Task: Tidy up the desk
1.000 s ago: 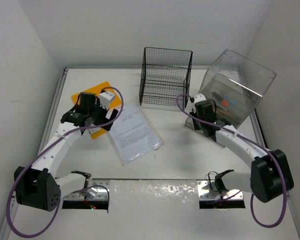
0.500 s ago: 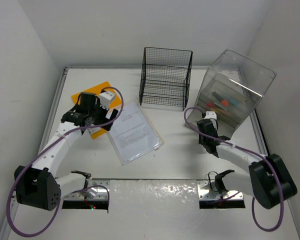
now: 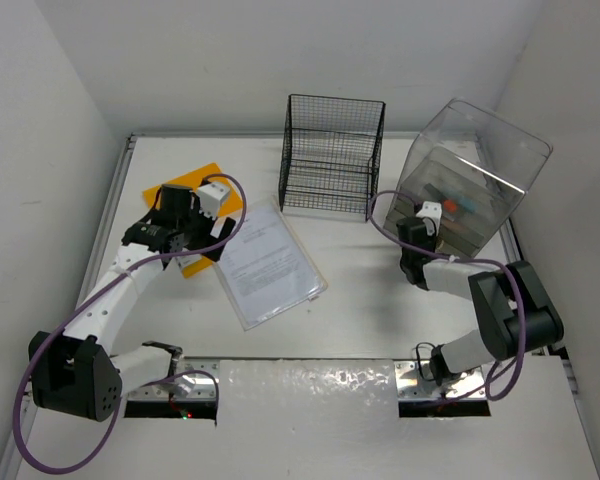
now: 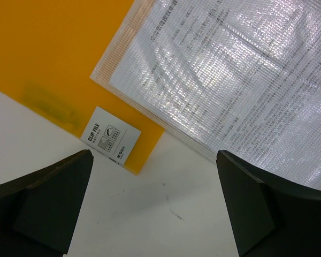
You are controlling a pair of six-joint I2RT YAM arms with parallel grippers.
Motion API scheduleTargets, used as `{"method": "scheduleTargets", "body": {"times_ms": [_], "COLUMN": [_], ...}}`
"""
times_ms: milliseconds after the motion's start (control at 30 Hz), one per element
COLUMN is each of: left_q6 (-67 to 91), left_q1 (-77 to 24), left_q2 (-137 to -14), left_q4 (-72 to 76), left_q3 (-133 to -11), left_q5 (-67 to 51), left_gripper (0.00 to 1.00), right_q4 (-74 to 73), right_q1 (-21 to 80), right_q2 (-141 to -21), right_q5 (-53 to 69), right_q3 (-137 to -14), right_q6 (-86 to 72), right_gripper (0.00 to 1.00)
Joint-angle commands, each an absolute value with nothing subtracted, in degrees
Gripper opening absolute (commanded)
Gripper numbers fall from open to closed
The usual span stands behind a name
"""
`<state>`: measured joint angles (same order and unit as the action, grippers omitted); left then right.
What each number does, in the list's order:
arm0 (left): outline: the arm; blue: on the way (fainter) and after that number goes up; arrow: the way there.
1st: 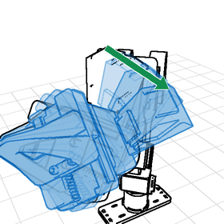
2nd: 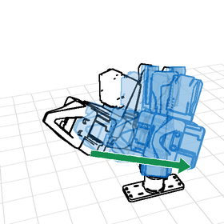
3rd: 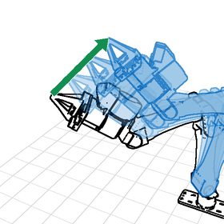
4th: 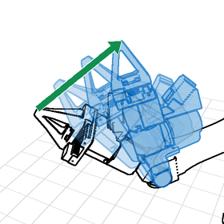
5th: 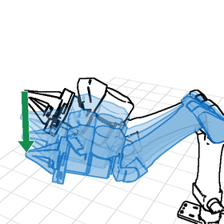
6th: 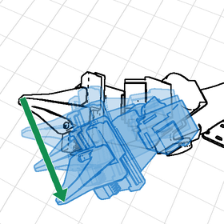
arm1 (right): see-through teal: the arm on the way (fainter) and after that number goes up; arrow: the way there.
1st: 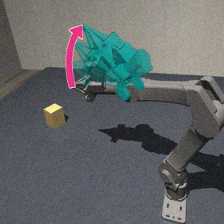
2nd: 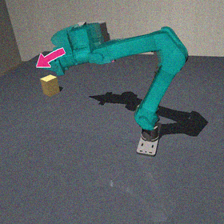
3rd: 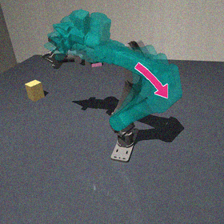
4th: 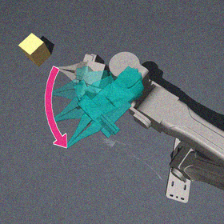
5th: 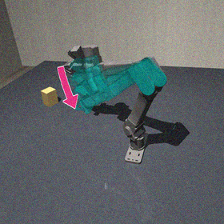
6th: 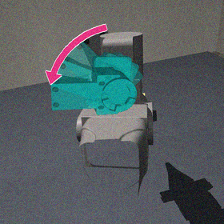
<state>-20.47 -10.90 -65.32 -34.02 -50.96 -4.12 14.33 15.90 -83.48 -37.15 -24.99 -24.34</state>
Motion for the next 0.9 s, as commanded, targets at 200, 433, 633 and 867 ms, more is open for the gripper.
{"method": "scheduleTargets", "body": {"times_ms": [200, 433, 633, 867], "left_q6": [-20.0, -20.4, -20.7, -20.7], "left_q1": [-10.9, -10.9, -10.9, -10.9], "left_q2": [-65.1, -65.1, -65.3, -65.4], "left_q4": [-32.1, -32.0, -32.0, -32.2], "left_q3": [-51.4, -51.2, -51.2, -51.4], "left_q5": [-2.6, -2.5, -3.1, -3.3], "left_gripper": [1.00, 1.00, 1.00, 1.00], "right_q4": [24.0, 24.3, 20.2, 11.9], "right_q1": [12.1, 11.3, 11.4, 11.9], "right_q2": [-90.8, -92.6, -91.5, -90.8], "right_q5": [-34.5, -30.5, -28.9, -26.8], "right_q3": [-35.9, -38.1, -38.4, -40.3], "right_q6": [-18.7, -11.4, -7.2, -1.0], "right_gripper": [0.00, 0.00, 0.00, 0.00]}}
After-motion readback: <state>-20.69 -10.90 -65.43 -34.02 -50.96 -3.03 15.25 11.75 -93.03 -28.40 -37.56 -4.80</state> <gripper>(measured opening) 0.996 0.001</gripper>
